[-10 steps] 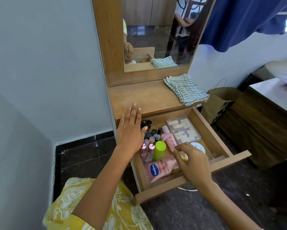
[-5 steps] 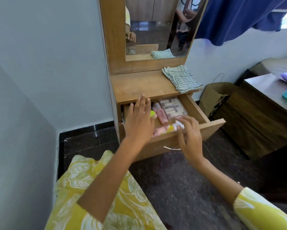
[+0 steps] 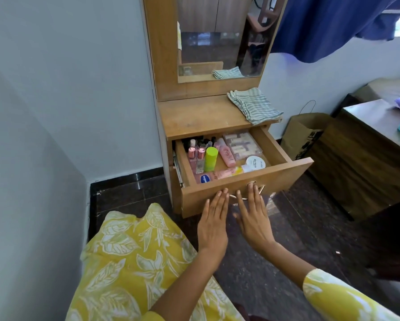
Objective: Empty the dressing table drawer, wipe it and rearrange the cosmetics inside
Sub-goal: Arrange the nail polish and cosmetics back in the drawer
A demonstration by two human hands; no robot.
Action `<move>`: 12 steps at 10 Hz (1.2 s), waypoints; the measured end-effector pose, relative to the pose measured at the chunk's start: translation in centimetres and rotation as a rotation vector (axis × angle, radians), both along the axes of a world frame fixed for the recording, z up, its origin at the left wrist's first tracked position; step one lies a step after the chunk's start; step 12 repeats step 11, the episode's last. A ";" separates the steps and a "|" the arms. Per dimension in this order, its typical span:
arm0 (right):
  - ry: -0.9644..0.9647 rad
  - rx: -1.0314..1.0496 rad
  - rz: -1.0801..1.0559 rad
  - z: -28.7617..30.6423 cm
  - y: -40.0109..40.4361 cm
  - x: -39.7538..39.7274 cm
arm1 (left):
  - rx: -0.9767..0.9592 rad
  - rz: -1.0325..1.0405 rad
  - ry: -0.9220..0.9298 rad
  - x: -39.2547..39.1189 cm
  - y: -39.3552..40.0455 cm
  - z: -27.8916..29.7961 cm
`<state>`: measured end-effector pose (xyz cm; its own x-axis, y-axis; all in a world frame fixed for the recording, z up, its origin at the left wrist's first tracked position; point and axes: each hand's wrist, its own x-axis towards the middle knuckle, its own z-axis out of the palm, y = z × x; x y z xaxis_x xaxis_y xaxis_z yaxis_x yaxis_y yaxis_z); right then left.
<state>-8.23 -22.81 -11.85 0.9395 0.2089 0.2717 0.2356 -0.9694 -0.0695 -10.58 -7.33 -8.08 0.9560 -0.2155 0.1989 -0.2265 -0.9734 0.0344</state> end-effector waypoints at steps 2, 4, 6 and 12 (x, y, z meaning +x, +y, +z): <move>0.015 0.009 0.024 0.7 0.5 3.1 | -0.007 0.051 -0.005 2.9 0.1 0.6; 0.061 0.009 0.004 1.6 2.1 7.6 | 0.015 0.068 0.090 7.1 0.7 1.6; 0.072 0.007 -0.005 2.5 3.8 12.0 | 0.082 0.096 0.095 11.9 2.5 1.9; -0.158 0.195 0.028 3.7 6.1 14.3 | -0.089 -0.095 -0.147 14.8 4.7 2.6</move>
